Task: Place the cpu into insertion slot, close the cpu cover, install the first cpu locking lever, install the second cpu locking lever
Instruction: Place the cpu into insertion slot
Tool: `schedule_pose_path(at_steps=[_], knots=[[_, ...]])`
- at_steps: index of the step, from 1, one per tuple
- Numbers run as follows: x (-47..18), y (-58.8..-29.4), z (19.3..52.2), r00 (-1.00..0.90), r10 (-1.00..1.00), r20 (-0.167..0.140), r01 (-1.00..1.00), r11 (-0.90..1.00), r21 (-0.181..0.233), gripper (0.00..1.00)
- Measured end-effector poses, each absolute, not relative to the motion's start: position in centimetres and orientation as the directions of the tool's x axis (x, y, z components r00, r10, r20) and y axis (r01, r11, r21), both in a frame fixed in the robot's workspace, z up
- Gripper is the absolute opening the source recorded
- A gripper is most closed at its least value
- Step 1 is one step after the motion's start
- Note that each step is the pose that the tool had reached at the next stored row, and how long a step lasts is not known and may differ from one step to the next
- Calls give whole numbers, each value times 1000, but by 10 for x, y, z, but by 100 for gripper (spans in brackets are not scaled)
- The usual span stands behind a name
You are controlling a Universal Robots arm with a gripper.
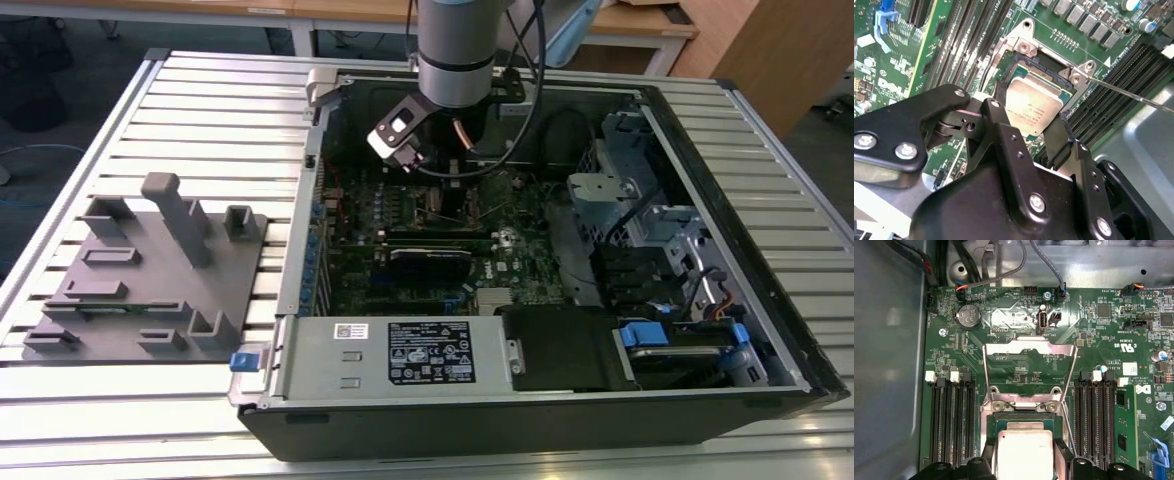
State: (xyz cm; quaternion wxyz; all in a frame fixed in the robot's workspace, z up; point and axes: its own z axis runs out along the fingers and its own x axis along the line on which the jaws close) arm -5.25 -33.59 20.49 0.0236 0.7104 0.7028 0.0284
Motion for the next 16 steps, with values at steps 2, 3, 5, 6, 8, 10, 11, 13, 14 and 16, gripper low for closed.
schedule_pose_path(at_steps=[2,3,5,6,8,10,11,13,14,16], knots=[[-53,-336,205,11,1000,7,997,-11,74,54],[-53,-336,204,11,1000,8,997,-11,74,54],[-53,-336,203,11,1000,7,997,-11,74,54],[-53,-336,202,11,1000,6,997,-11,74,54],[-53,-336,201,11,1000,6,997,-11,74,54],[-53,-336,200,11,1000,5,997,-11,74,54],[-53,-336,200,11,1000,5,997,-11,74,54],[-53,-336,200,11,1000,5,997,-11,74,54],[-53,-336,199,11,1000,6,997,-11,74,54],[-53,-336,198,11,1000,6,997,-11,74,54]])
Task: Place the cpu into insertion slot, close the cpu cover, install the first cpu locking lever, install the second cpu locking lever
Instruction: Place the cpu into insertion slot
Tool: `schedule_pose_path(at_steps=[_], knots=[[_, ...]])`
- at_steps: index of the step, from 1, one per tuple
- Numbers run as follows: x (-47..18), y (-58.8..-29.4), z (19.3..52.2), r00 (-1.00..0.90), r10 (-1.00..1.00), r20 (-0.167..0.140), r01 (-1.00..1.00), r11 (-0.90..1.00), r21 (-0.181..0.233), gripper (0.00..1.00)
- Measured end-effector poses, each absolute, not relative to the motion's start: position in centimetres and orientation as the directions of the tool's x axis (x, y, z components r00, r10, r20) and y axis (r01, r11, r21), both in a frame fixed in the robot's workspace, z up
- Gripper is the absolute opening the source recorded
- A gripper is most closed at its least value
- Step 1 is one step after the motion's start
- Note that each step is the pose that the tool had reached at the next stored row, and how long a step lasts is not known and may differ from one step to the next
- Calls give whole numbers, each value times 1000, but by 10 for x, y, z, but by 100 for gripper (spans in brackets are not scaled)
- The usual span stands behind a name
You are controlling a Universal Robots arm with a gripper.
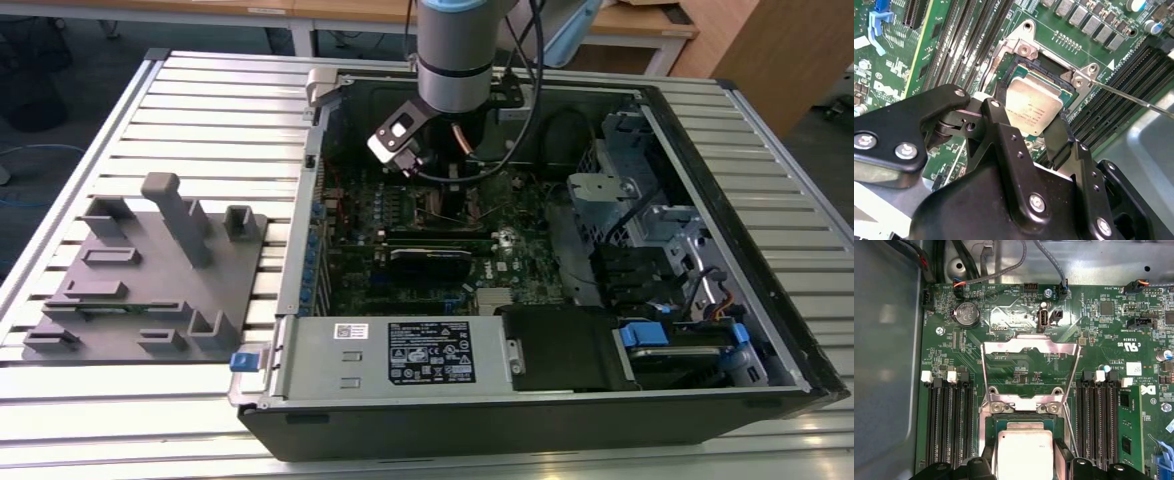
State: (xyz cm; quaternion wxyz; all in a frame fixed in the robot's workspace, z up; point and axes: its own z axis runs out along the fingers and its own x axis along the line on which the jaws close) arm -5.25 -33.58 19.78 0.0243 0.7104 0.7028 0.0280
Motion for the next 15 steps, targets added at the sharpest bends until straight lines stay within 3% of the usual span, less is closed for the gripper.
schedule_pose_path(at_steps=[15], knots=[[-53,-336,194,11,1000,5,997,-11,74,54]])
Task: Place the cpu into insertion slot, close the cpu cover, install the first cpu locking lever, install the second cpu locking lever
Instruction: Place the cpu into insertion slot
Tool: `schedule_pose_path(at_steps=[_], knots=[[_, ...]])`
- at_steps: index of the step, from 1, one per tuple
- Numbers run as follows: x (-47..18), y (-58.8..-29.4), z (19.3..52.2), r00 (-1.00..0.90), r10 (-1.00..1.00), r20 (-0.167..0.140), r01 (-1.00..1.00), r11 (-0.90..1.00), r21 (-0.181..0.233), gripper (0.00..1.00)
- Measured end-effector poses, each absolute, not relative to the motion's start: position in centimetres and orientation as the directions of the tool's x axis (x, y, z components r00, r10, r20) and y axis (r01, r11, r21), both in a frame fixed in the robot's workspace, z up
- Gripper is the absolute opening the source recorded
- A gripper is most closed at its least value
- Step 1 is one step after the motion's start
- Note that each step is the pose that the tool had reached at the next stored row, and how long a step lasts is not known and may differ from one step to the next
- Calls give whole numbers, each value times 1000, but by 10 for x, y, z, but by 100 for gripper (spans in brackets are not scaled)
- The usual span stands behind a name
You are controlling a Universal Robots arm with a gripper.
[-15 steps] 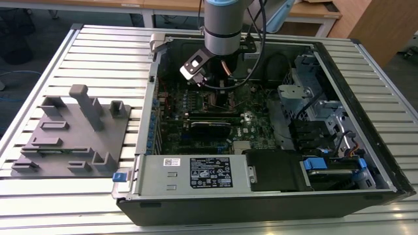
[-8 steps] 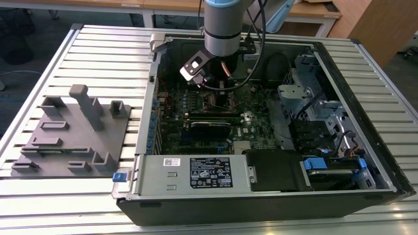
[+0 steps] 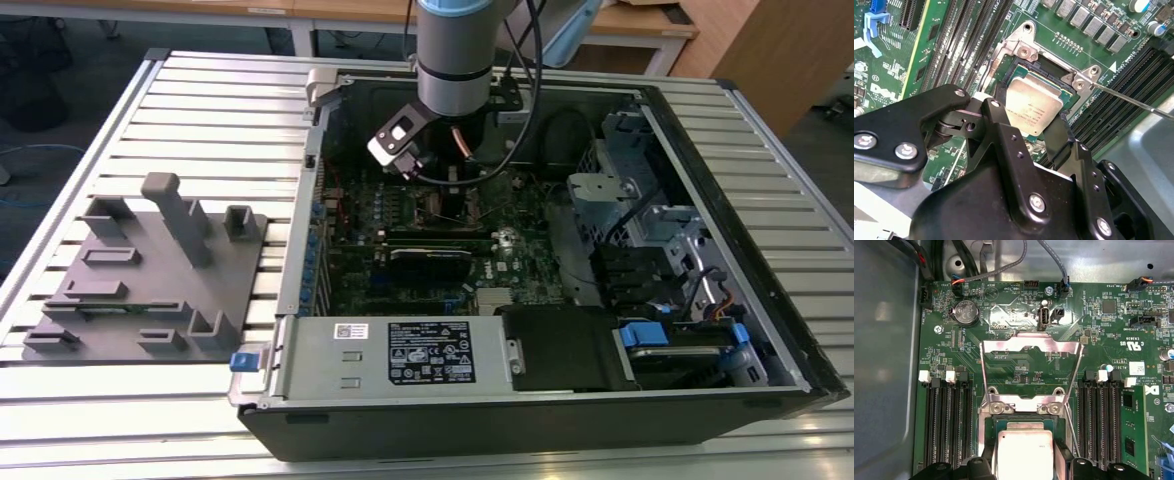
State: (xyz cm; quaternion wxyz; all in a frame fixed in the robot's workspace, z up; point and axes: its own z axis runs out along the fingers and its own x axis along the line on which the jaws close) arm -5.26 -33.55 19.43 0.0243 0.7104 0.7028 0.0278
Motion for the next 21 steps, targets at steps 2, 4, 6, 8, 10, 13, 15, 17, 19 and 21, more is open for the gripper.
schedule_pose_path(at_steps=[2,4,6,8,10,13,15,17,19,21], knots=[[-53,-335,194,11,1000,6,997,-11,74,54],[-53,-335,194,11,1000,5,997,-11,74,54],[-53,-335,194,11,1000,6,997,-11,74,54],[-53,-335,194,11,1000,5,997,-11,74,54],[-53,-335,194,11,1000,5,997,-11,74,54],[-53,-335,193,11,1000,5,997,-11,74,54],[-53,-335,192,11,1000,5,997,-11,74,54],[-53,-335,192,11,1000,5,997,-11,74,54],[-53,-335,192,11,1000,5,997,-11,74,54],[-53,-335,192,11,1000,5,997,-11,74,54]])
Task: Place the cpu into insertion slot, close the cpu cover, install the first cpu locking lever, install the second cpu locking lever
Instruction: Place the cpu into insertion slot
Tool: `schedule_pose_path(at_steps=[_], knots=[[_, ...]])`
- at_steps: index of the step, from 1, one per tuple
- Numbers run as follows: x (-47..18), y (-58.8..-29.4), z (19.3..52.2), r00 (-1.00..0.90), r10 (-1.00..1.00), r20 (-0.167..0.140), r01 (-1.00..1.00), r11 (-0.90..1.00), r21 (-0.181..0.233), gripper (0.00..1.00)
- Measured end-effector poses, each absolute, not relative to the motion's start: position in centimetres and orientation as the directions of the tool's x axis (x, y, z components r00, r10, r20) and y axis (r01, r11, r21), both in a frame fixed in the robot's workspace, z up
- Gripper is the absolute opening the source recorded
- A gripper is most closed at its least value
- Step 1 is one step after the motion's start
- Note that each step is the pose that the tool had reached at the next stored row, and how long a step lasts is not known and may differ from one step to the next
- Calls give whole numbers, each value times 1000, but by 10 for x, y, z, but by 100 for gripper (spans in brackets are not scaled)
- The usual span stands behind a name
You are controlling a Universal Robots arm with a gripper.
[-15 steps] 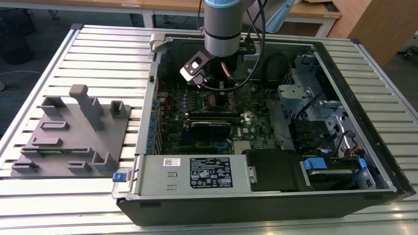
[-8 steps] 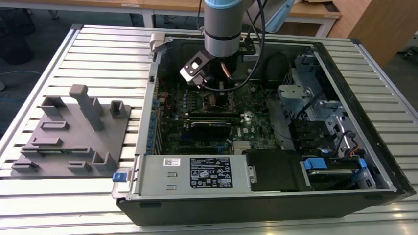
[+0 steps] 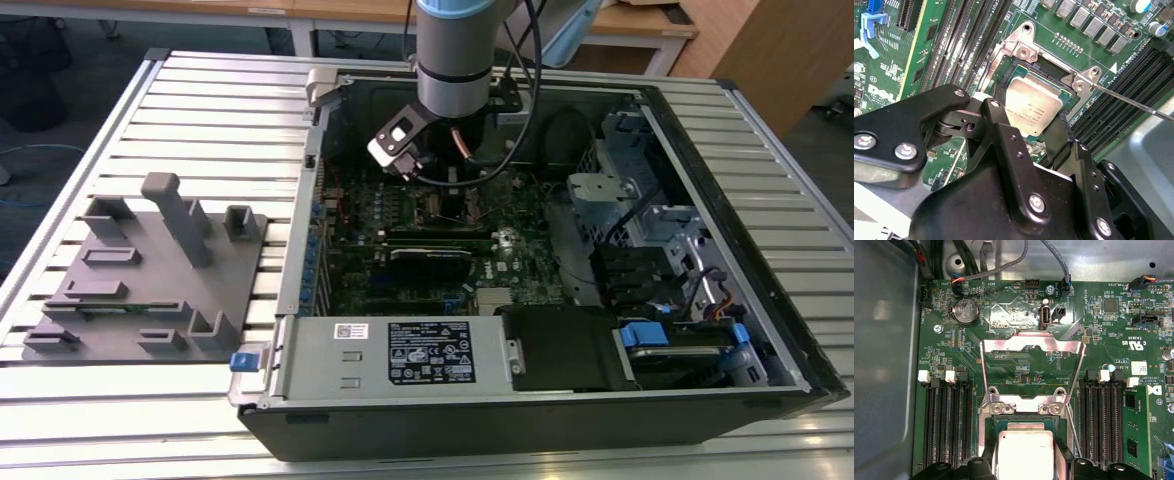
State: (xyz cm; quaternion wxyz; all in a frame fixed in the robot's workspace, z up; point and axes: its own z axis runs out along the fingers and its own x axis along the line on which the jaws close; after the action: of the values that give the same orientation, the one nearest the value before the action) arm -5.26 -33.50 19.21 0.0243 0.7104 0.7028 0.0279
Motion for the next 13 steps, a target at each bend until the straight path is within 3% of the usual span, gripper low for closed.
schedule_pose_path(at_steps=[13], knots=[[-53,-335,192,11,1000,5,997,-11,74,54]])
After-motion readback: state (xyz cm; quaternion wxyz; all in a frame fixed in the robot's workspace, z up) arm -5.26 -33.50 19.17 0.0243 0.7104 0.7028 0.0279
